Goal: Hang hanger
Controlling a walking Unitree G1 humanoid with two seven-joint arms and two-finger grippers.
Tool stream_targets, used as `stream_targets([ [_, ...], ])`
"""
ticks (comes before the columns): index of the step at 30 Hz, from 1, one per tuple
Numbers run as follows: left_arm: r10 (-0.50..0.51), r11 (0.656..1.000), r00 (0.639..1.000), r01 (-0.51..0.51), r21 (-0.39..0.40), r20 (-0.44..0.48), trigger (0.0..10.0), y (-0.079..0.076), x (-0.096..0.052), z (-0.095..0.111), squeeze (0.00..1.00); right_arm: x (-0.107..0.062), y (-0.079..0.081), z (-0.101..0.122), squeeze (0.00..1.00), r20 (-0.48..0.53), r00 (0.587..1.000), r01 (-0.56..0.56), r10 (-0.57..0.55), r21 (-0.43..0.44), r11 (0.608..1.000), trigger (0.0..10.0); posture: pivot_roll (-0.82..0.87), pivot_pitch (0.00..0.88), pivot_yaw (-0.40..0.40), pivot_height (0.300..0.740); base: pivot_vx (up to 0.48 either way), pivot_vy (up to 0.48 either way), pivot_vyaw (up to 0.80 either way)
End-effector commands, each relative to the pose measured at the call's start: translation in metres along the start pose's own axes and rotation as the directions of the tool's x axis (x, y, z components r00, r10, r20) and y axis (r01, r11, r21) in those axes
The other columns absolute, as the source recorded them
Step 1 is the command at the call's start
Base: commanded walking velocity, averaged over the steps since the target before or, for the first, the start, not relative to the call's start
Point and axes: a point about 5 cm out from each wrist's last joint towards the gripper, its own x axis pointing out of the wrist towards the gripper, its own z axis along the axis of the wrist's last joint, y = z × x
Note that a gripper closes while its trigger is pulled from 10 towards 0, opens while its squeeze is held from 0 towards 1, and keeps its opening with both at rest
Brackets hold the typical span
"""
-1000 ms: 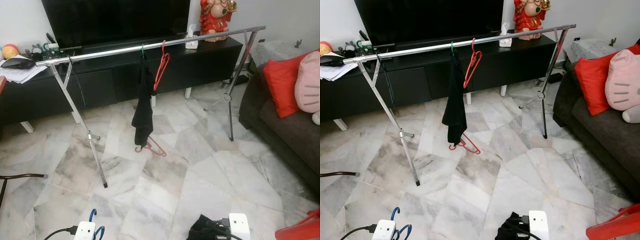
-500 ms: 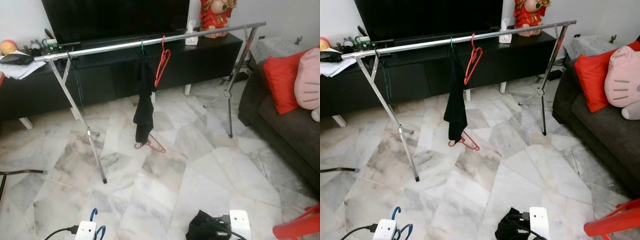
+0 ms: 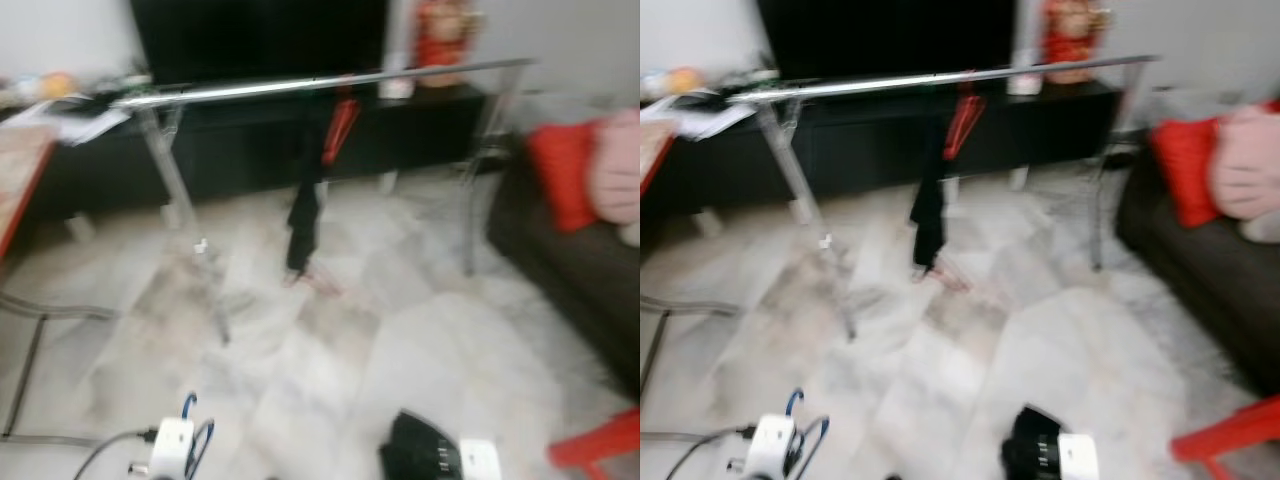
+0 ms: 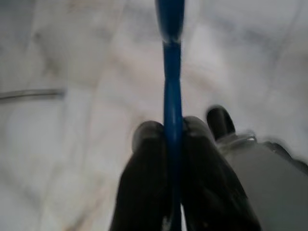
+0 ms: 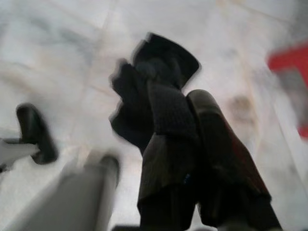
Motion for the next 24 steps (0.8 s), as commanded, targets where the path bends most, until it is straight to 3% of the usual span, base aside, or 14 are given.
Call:
stream_targets([
  [1,-0.003,1.000,0.997,0.004,0.017,-0.075,10.0,0.0018,-0.0038,-0.0163,0.00,-0.0015,0.0025,-0.0024,0.00,0.009,1.000,0.002,-0.002,0.017,1.000,10.0,-0.11,0.000,0.010,0.740,-0.300,0.000,0.00],
  [24,-0.005,1.000,0.997,0.005,0.011,-0.079,10.0,0.0006,-0.0042,-0.0179,0.00,-0.0015,0.0042,-0.0002,0.00,0.028,1.000,-0.011,0.011,0.001,1.000,10.0,-0.11,0.000,0.009,0.740,-0.306,0.000,0.00],
])
